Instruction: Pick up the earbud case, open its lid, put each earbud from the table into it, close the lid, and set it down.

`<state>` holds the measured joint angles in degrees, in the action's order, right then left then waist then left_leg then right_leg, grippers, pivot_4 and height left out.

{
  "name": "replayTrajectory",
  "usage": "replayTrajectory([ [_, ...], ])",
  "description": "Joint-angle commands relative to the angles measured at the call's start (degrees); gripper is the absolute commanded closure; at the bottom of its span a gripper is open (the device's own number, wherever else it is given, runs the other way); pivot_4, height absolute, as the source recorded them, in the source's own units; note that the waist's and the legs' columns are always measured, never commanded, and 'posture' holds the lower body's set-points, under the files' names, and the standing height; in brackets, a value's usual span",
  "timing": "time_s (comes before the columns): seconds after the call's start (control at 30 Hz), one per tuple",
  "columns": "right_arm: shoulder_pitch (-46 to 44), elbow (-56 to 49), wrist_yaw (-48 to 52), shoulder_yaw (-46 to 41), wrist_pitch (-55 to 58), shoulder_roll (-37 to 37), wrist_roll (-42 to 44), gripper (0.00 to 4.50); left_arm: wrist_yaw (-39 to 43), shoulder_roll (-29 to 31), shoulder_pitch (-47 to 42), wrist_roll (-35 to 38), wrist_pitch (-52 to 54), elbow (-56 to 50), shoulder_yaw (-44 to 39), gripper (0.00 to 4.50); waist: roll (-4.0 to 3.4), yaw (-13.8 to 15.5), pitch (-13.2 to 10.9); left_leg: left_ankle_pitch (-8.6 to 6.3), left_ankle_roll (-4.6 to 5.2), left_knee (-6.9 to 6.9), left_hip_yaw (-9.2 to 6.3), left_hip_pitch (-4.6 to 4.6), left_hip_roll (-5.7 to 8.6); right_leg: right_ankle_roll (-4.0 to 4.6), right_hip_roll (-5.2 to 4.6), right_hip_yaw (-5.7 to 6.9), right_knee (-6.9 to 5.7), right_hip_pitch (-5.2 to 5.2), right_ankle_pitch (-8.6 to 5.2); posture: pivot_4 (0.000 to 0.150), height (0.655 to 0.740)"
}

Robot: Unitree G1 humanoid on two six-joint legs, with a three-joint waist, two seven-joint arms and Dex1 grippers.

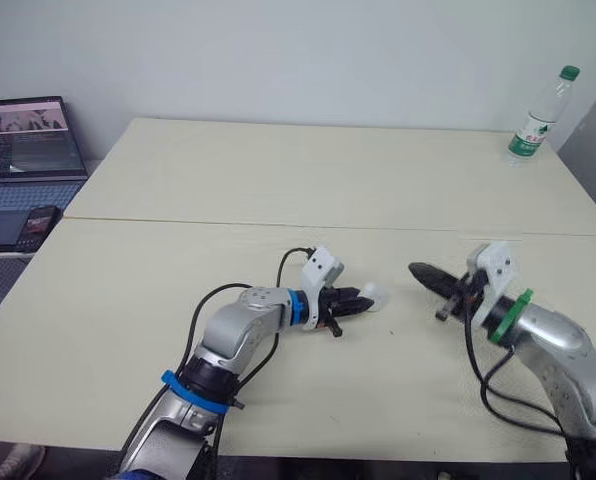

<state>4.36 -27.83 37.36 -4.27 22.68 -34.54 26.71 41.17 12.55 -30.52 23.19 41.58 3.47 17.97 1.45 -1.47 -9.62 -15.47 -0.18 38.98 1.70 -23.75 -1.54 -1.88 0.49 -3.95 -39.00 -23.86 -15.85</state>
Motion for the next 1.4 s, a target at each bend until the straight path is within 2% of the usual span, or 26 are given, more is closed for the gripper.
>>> replayTrajectory([
  [0.03,5.96,-4.90,2.15,-0.79,-4.17,-0.70,-1.40,4.48,0.39,-1.55,-2.07,0.22,1.17,2.51,-1.30,3.70,-0.02,-0.01,0.01,0.00,0.00,0.00,0.01,0.04,0.01,0.00,0.00,-0.01,0.00,0.03,0.00,0.150,0.7400],
  [0.1,7.89,-5.61,0.74,-2.01,-4.76,-0.34,-2.28,4.48,0.28,-1.81,-2.72,0.25,2.03,4.32,-2.24,3.70,-0.02,-0.13,0.01,0.00,0.00,0.02,0.06,0.23,0.02,-0.01,0.00,-0.02,0.01,0.22,0.00,0.150,0.7400],
  [0.13,8.33,-5.79,0.26,-2.40,-4.95,-0.24,-2.54,4.50,0.27,-1.80,-2.89,-0.09,1.95,4.78,-2.44,2.98,0.01,-0.29,-0.01,0.00,0.00,0.02,0.17,0.51,0.03,-0.06,-0.01,-0.02,0.01,0.45,-0.03,0.150,0.7400],
  [0.2,8.34,-5.83,-0.47,-3.18,-5.12,0.19,-2.60,4.50,0.74,-1.49,-2.81,0.10,2.28,4.42,-2.90,2.51,0.02,-0.34,-0.01,0.00,0.01,0.01,0.26,0.86,0.03,-0.28,0.00,-0.09,0.04,0.73,-0.16,0.150,0.7400],
  [0.33,7.88,-5.85,-1.31,-3.97,-4.84,1.07,-2.35,4.50,1.23,-0.12,-2.03,2.17,4.49,1.01,-5.24,1.21,0.02,-0.32,-0.01,0.00,0.02,-0.01,0.23,0.84,-0.04,-0.26,0.09,-0.11,0.02,0.68,-0.15,0.150,0.7400],
  [0.43,8.06,-5.73,-1.00,-3.77,-5.05,1.29,-2.50,4.50,2.22,3.12,-0.28,4.13,7.18,-4.47,-7.21,0.20,0.00,-0.32,0.00,0.00,0.01,-0.07,0.19,0.82,-0.09,-0.12,0.10,-0.16,0.01,0.66,-0.08,0.150,0.7400],
  [0.47,8.22,-5.71,-0.87,-3.71,-5.17,1.34,-2.49,4.50,2.56,4.47,0.62,4.89,8.20,-6.57,-7.87,0.05,0.00,-0.33,0.00,0.00,0.00,-0.08,0.16,0.82,-0.11,-0.04,0.10,-0.17,0.01,0.66,-0.04,0.150,0.7400],
  [0.6,8.98,-5.58,0.08,-3.49,-5.65,1.18,-2.39,4.50,5.12,11.39,5.88,6.13,8.68,-14.68,-9.11,0.05,-0.01,-0.28,0.00,-0.01,0.00,-0.12,0.12,0.82,-0.11,0.01,0.06,-0.15,0.01,0.66,-0.05,0.150,0.7400],
  [0.7,9.45,-4.87,1.31,-3.74,-5.88,1.01,-1.83,4.50,8.99,16.97,12.24,5.55,2.48,-20.54,-10.59,0.05,-0.01,-0.25,0.00,0.00,0.00,-0.11,0.16,0.84,-0.10,-0.04,-0.10,-0.16,0.00,0.67,-0.08,0.150,0.7400],
  [0.8,10.03,-3.77,3.36,-4.09,-6.37,0.23,-1.59,4.50,10.53,19.26,17.01,4.89,-3.75,-22.90,-12.53,0.05,-0.01,-0.22,0.00,0.00,0.00,-0.10,0.18,0.84,-0.10,-0.02,-0.22,-0.16,0.02,0.68,-0.08,0.150,0.7400],
  [0.9,10.46,-2.28,6.19,-5.87,-6.52,-0.60,0.20,3.87,11.87,20.58,21.38,4.80,-9.36,-24.37,-14.98,0.00,-0.01,-0.13,0.00,0.00,0.00,-0.07,0.20,0.84,-0.08,-0.01,-0.30,-0.15,0.04,0.69,-0.09,0.150,0.7400],
  [1.1,11.64,2.62,11.66,-8.33,-9.80,-4.54,-0.95,1.74,15.09,25.08,29.32,0.98,-20.23,-24.00,-16.49,0.00,0.00,-0.17,0.00,0.00,0.00,-0.08,0.25,0.86,-0.08,0.02,-0.31,-0.16,0.06,0.69,-0.11,0.150,0.7400],
  [1.27,12.42,4.87,15.10,-10.63,-10.41,-6.38,0.44,0.02,16.74,26.45,31.89,0.49,-23.95,-22.56,-17.00,0.00,0.00,-0.17,0.00,0.00,0.01,-0.09,0.23,0.86,-0.10,-0.08,-0.31,-0.15,0.06,0.69,-0.20,0.150,0.7400],
  [1.4,12.56,5.80,16.48,-11.31,-10.94,-6.96,0.17,0.02,15.47,25.79,32.02,-0.60,-25.33,-21.68,-16.65,0.00,0.00,-0.17,0.00,0.00,0.01,-0.08,0.24,0.86,-0.10,-0.08,-0.31,-0.14,0.06,0.69,-0.20,0.150,0.7400],
])
